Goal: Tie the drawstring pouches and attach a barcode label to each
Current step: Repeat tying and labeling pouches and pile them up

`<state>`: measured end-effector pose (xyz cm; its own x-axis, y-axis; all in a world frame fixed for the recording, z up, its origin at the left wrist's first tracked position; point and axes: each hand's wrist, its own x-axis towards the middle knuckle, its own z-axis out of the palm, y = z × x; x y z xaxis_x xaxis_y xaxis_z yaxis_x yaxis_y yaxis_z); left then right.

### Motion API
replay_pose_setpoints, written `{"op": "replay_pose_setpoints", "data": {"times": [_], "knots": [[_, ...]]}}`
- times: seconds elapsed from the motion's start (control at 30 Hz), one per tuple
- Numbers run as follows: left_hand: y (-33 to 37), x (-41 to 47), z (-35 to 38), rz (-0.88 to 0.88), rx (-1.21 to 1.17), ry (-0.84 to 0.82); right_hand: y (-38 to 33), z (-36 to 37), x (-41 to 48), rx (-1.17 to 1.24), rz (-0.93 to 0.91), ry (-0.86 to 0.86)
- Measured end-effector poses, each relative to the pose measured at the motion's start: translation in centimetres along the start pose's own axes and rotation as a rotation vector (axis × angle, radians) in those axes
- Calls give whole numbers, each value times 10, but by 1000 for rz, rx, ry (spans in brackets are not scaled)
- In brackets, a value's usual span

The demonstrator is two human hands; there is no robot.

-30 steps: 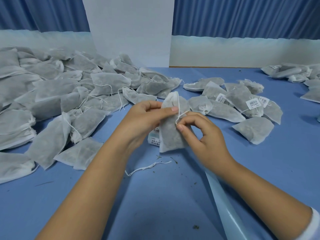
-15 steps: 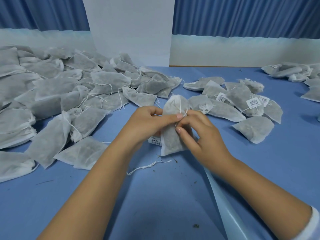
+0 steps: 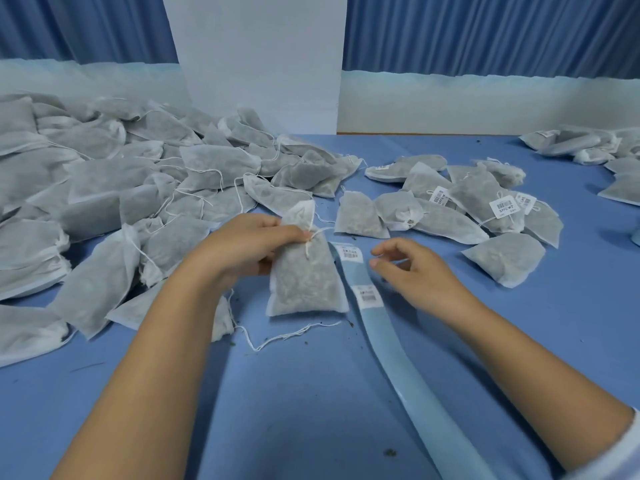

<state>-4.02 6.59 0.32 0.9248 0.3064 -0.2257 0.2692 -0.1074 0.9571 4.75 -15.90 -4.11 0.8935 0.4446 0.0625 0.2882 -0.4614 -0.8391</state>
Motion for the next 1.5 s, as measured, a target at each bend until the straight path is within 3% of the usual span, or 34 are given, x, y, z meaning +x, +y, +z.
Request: {"op": "replay_pose_setpoints", "data": {"times": [0.1, 0.37, 0.77, 0.93, 1.1, 1.23, 1.37, 1.5], "knots": [[-2, 1, -2, -16, 13, -38, -2, 5, -1, 56, 64, -60], [-7, 4, 0, -75, -18, -183, -4, 6, -5, 194, -18, -131], [-15, 19, 29, -94, -611, -288, 0, 3, -2, 111, -92, 14], [-14, 19, 14, -59, -359, -145, -2, 7, -2, 76, -80, 34], [-14, 12, 4, -53, -240, -303, -6, 5, -4, 370, 3, 7], [-16, 13, 15, -92, -248, -349, -7, 1, -5, 448, 28, -85], [-18, 14, 24, -117, -279, -400, -5, 2, -6, 467, -74, -166], [-20, 15, 29, -116, -295, -438, -7, 3, -8, 403, -203, -127]]}}
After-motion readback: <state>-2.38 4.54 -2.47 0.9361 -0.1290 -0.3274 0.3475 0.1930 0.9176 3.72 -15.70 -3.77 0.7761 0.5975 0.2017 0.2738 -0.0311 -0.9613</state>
